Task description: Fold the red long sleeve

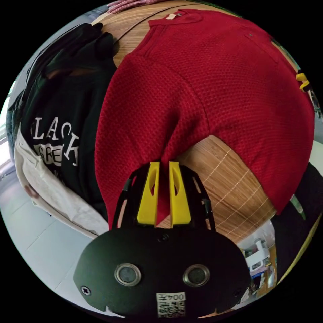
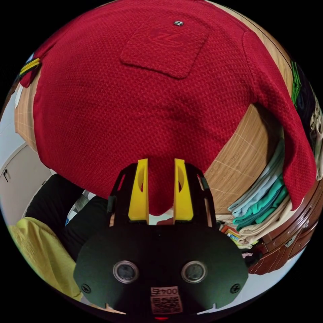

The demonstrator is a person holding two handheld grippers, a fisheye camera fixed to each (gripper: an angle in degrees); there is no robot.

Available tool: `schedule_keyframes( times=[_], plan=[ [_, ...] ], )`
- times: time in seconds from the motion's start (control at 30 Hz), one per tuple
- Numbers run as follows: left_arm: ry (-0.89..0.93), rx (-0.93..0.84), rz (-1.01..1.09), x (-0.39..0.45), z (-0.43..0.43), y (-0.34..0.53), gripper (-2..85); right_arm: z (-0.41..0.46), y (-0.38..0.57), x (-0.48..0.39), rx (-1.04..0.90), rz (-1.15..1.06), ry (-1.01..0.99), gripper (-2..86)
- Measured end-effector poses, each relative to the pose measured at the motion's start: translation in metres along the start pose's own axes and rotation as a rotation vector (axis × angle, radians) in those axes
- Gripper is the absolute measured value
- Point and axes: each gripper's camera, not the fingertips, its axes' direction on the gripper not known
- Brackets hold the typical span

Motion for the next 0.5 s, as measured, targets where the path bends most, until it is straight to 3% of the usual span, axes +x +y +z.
schedule_keyframes(
  times=[0.2, 0.33, 0.4, 0.5],
  plan=[
    [-0.051, 0.037, -0.065, 0.007, -0.061, 0.019, 12.2, -0.007, 0.022, 0.022, 0.068, 0.015, -0.021, 12.7],
    [0.09, 0.29, -0.097, 0.044, -0.105, -0.008, 9.4, -0.015, 0.05, 0.045, 0.174, 0.06, -0.101, 11.5],
    [0.138, 0.264, -0.08, 0.057, -0.094, -0.038, 8.4, -0.022, 0.064, 0.057, 0.213, 0.072, -0.131, 10.8],
    [0.172, 0.081, -0.03, 0.065, -0.05, -0.076, 7.7, -0.04, 0.095, 0.092, 0.328, 0.138, -0.194, 9.6]
  ],
)
